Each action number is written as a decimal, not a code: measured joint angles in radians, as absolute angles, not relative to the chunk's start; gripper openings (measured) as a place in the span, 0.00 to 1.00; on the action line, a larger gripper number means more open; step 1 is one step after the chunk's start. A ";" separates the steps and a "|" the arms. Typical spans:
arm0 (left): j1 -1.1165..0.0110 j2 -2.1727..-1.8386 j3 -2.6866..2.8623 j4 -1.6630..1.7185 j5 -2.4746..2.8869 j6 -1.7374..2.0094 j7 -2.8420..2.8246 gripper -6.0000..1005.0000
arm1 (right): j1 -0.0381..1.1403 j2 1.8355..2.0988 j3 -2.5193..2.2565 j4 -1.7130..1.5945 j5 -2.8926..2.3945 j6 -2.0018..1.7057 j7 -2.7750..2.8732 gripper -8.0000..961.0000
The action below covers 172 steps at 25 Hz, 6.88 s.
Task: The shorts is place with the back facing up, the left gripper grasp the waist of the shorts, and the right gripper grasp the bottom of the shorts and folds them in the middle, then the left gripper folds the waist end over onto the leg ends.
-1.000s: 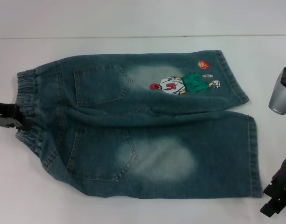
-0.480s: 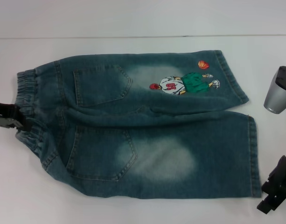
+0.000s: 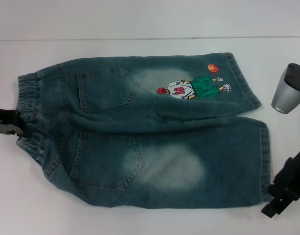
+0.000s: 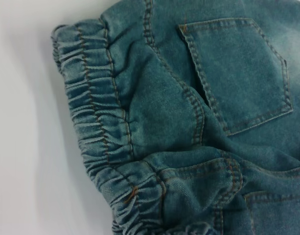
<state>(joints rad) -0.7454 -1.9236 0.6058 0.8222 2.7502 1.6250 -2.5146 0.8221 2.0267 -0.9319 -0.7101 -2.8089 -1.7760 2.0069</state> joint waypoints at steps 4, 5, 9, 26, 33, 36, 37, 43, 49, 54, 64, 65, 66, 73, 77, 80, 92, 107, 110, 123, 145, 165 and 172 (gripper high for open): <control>-0.745 -1.924 0.606 0.821 2.750 1.620 -2.514 0.03 | 0.825 2.028 -0.931 -0.714 -2.789 -1.776 2.002 0.62; -0.744 -1.924 0.606 0.821 2.750 1.619 -2.514 0.03 | 0.826 2.028 -0.931 -0.717 -2.784 -1.777 2.000 0.62; -0.742 -1.924 0.606 0.820 2.749 1.617 -2.514 0.03 | 0.826 2.028 -0.932 -0.722 -2.767 -1.781 1.996 0.61; -0.744 -1.924 0.606 0.818 2.746 1.616 -2.514 0.03 | 0.836 2.032 -0.931 -0.726 -2.763 -1.769 1.988 0.58; -0.742 -1.924 0.606 0.817 2.742 1.615 -2.513 0.03 | 0.839 2.035 -0.936 -0.723 -2.763 -1.769 1.984 0.56; -0.740 -1.924 0.606 0.816 2.742 1.614 -2.513 0.03 | 0.839 2.035 -0.939 -0.722 -2.765 -1.772 1.984 0.56; -0.740 -1.923 0.606 0.816 2.742 1.614 -2.513 0.03 | 0.838 2.035 -0.940 -0.723 -2.765 -1.773 1.982 0.56; -0.739 -1.922 0.606 0.816 2.742 1.613 -2.513 0.03 | 0.832 2.034 -0.932 -0.737 -2.763 -1.754 1.962 0.55; -0.739 -1.922 0.606 0.816 2.742 1.612 -2.513 0.03 | 0.833 2.034 -0.934 -0.737 -2.766 -1.750 1.961 0.36; -0.739 -1.918 0.606 0.816 2.742 1.612 -2.517 0.03 | 0.831 2.032 -0.935 -0.736 -2.767 -1.750 1.960 0.20; -0.745 -1.897 0.499 0.814 2.740 1.616 -2.518 0.03 | 0.815 2.003 -0.765 -0.737 -2.731 -1.738 1.920 0.02; -0.744 -1.892 0.473 0.811 2.740 1.608 -2.518 0.03 | 0.808 1.997 -0.722 -0.735 -2.707 -1.727 1.910 0.02; -0.742 -1.888 0.451 0.805 2.740 1.598 -2.518 0.03 | 0.799 1.991 -0.686 -0.732 -2.675 -1.715 1.902 0.02; -0.730 -1.882 0.324 0.778 2.727 1.519 -2.516 0.03 | 0.719 1.956 -0.591 -0.675 -2.404 -1.597 1.890 0.02; -0.714 -1.888 0.316 0.751 2.653 1.450 -2.518 0.03 | 0.698 1.952 -0.581 -0.616 -2.290 -1.470 1.877 0.02; -0.706 -1.891 0.316 0.725 2.600 1.394 -2.517 0.03 | 0.695 1.953 -0.579 -0.568 -2.228 -1.375 1.848 0.02; -0.658 -1.925 0.323 0.696 2.431 1.222 -2.487 0.03 | 0.702 2.000 -0.579 -0.496 -2.060 -1.071 1.756 0.02; -0.641 -1.966 0.328 0.629 2.263 1.090 -2.317 0.03 | 0.796 2.083 -0.584 -0.457 -2.047 -0.796 1.691 0.03; -0.652 -1.967 0.333 0.616 2.260 1.052 -2.294 0.03 | 0.798 2.084 -0.584 -0.447 -2.005 -0.776 1.670 0.03; -0.677 -1.994 0.470 0.589 2.258 0.861 -2.265 0.03 | 0.808 2.084 -0.585 -0.421 -1.910 -0.701 1.619 0.03; -0.681 -2.057 0.512 0.598 2.206 0.742 -2.080 0.15 | 0.852 2.085 -0.609 -0.336 -1.885 -0.591 1.568 0.15; -0.623 -2.047 0.511 0.666 2.182 0.831 -2.094 0.83 | 0.801 2.077 -0.610 -0.338 -1.883 -0.630 1.578 0.96; -0.552 -2.006 0.504 0.766 2.196 1.050 -2.088 0.93 | 0.712 2.037 -0.600 -0.479 -1.854 -1.054 1.622 0.97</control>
